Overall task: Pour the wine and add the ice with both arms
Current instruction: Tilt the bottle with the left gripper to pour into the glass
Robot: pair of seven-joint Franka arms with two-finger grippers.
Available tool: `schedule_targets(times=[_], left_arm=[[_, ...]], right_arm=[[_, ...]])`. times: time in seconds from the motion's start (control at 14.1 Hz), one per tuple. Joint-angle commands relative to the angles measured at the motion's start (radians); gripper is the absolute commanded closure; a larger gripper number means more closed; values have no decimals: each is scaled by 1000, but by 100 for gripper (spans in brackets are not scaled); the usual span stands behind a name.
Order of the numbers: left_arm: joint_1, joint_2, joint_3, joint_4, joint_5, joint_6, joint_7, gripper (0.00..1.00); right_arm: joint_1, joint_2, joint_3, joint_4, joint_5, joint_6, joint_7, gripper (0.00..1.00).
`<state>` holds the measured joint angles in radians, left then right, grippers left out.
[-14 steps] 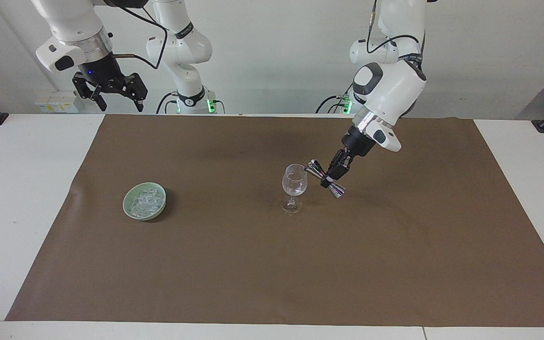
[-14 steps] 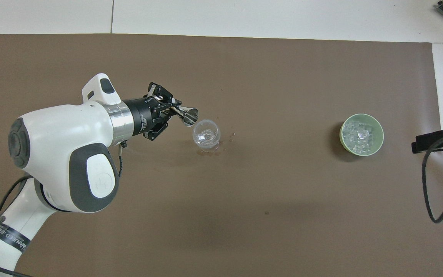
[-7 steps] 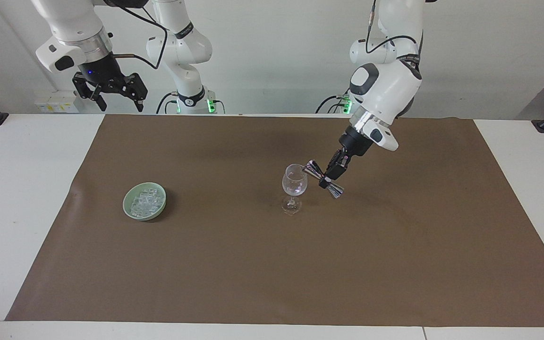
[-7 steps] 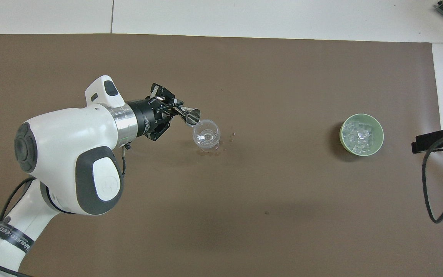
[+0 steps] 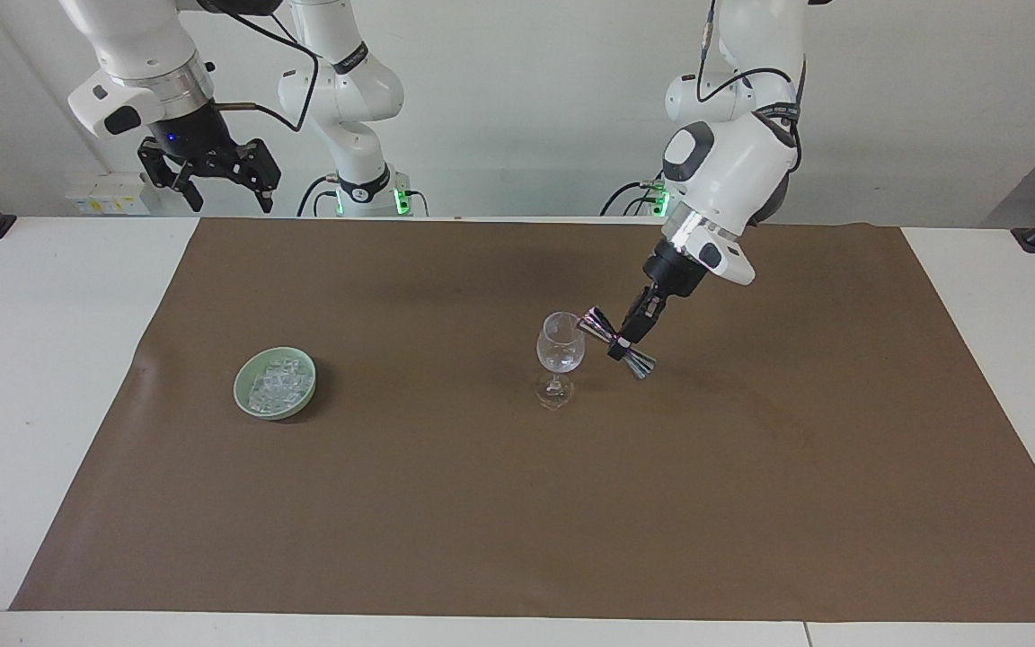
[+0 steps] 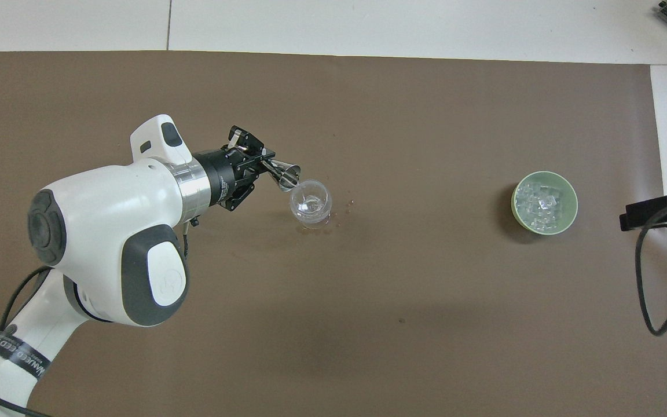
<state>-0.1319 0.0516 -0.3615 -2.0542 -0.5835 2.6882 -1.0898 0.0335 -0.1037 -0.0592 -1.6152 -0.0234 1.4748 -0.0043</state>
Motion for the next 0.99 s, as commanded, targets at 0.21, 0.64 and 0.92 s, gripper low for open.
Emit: schedule_targets(times=[0.21, 0.64, 0.92], left_arm=[[-43, -9, 16, -35, 79, 91, -10, 100], [-60, -9, 18, -43, 129, 117, -10, 100], [-77, -7, 18, -44, 161, 143, -10, 100]], right_arm=[[-6, -8, 2, 0, 7, -16, -26, 0], [-6, -8, 2, 0, 7, -16, -25, 0], [-6, -8, 1, 0, 7, -16, -26, 0]])
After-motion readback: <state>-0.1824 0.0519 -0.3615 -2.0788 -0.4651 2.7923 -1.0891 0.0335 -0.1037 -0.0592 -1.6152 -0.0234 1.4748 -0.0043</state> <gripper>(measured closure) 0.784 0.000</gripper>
